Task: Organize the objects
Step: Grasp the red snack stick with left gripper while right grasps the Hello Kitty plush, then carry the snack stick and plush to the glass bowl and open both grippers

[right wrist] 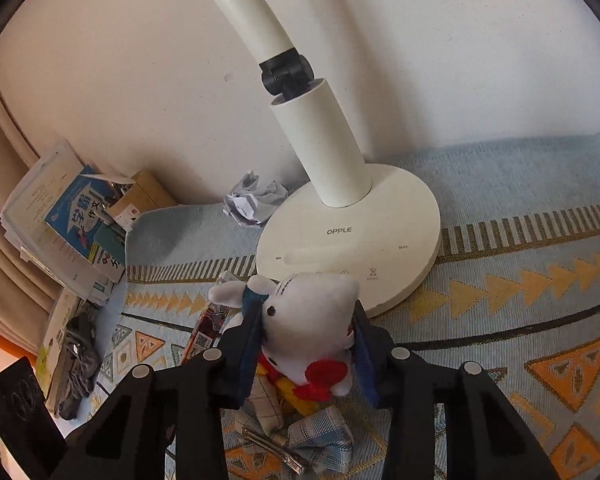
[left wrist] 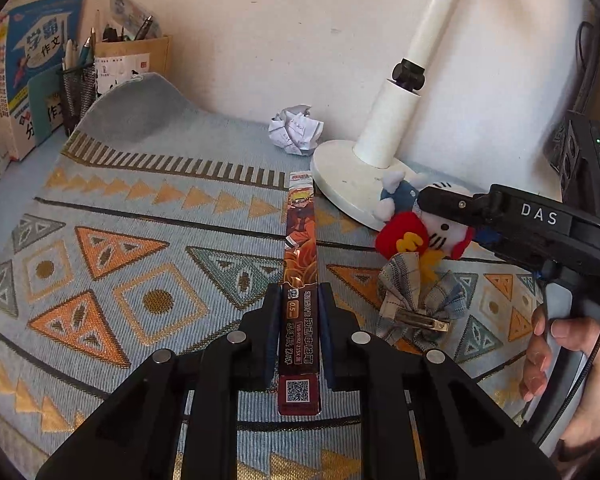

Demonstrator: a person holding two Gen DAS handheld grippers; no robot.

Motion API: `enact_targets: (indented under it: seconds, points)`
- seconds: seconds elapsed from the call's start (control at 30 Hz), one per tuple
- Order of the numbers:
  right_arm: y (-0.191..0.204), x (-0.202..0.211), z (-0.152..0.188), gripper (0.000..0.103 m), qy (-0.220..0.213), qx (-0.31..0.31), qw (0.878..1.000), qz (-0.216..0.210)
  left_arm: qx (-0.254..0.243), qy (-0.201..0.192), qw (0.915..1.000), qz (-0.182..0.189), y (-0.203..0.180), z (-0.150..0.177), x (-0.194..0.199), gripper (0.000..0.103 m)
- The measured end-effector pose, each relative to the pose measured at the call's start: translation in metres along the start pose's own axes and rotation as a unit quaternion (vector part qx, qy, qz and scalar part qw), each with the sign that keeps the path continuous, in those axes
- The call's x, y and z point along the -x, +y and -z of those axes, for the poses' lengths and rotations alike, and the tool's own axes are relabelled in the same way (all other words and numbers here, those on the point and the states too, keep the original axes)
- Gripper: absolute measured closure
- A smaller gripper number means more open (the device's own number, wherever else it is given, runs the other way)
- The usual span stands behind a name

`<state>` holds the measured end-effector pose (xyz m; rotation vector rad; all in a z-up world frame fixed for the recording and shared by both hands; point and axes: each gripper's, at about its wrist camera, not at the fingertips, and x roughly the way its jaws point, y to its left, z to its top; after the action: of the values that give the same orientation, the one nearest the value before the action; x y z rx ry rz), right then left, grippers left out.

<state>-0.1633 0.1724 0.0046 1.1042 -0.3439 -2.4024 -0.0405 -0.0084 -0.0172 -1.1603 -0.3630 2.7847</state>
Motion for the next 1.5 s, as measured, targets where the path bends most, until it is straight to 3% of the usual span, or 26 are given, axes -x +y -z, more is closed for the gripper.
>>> enact_targets:
  seconds: [0.3, 0.63, 0.83, 1.07, 1.17, 1.3, 1.5]
  points:
    - [-0.022, 0.052, -0.018, 0.063, -0.035, -0.023, 0.999, -0.020, -0.003, -0.023, 0.9992, 0.032, -0.022, -0.016, 0.020, 0.089]
    - [-0.090, 0.150, -0.031, 0.063, -0.104, -0.040, 0.994, 0.013, -0.043, -0.041, 0.9936, 0.096, -0.122, -0.041, 0.029, 0.089]
    - [-0.153, 0.209, -0.027, 0.063, -0.141, -0.078, 0.985, 0.064, -0.086, -0.052, 0.9849, 0.141, -0.198, -0.039, 0.038, 0.089]
    - [-0.224, 0.261, -0.019, 0.063, -0.162, -0.125, 0.973, 0.105, -0.148, -0.051, 0.9672, 0.200, -0.287, -0.034, 0.049, 0.089]
    - [-0.246, 0.276, -0.015, 0.063, -0.164, -0.139, 0.970, 0.116, -0.155, -0.030, 0.9596, 0.233, -0.320, -0.032, 0.046, 0.089]
    - [-0.269, 0.286, -0.011, 0.063, -0.159, -0.149, 0.967, 0.129, -0.192, -0.027, 0.9531, 0.233, -0.365, -0.025, 0.039, 0.089]
    - [-0.295, 0.282, -0.011, 0.061, -0.124, -0.159, 0.966, 0.160, -0.205, 0.002, 0.9568, 0.206, -0.403, -0.016, 0.004, 0.089]
